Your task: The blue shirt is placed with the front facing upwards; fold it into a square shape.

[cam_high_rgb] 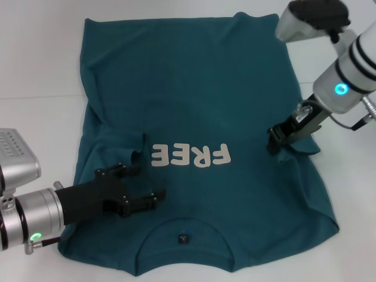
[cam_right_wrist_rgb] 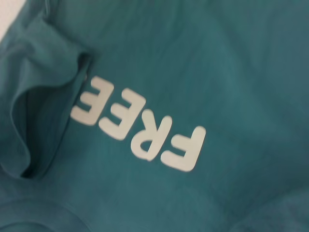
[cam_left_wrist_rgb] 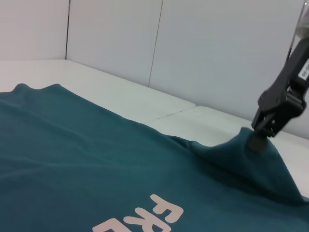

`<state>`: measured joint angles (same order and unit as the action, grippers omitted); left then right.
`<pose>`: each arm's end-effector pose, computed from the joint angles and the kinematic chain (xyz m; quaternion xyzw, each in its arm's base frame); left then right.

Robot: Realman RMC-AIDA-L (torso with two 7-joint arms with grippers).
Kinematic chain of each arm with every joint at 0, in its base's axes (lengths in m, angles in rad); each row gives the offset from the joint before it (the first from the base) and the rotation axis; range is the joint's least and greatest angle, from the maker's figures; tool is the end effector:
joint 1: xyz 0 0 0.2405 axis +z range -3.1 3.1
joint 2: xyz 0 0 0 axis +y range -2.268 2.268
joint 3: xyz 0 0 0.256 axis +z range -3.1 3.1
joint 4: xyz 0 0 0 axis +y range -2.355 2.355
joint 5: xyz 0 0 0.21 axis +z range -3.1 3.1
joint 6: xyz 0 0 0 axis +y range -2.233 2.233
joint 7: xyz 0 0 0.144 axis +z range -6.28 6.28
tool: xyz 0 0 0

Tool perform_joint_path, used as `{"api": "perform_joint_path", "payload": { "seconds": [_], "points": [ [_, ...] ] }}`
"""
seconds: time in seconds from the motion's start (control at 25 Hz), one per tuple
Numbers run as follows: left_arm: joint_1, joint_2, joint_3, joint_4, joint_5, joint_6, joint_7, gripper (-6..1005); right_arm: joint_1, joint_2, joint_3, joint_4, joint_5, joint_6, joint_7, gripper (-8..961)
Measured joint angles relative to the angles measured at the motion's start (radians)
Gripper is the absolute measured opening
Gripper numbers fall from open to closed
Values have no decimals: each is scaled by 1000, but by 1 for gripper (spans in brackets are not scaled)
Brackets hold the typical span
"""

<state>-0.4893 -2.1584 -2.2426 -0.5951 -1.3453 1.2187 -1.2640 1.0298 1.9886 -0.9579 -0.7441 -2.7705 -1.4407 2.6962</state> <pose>-0.2618 0.3392 -0.0534 -0.9239 -0.2260 -0.2262 0.2101 0.1746 0.4390 0.0230 -0.8348 0.4894 -0.1455 0.2060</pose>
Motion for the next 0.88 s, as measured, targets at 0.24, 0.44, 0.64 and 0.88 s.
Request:
{"api": "perform_joint_path", "payload": {
  "seconds": [0.24,0.44,0.64,0.88],
  "points": [
    [0,0,0,3,0,-1,0,875,10,20,-30,17,0,32,4,67],
    [0,-1,0,3,0,-1,0,875,12,33,-57,18,0,25,2,179],
    [0,-1,0,3,0,-1,0,875,13,38,-63,14,3,6,10,286],
    [0,-2,0,1,0,-1,0,874,-37,8,31,-16,4,48,92,442]
  ]
}}
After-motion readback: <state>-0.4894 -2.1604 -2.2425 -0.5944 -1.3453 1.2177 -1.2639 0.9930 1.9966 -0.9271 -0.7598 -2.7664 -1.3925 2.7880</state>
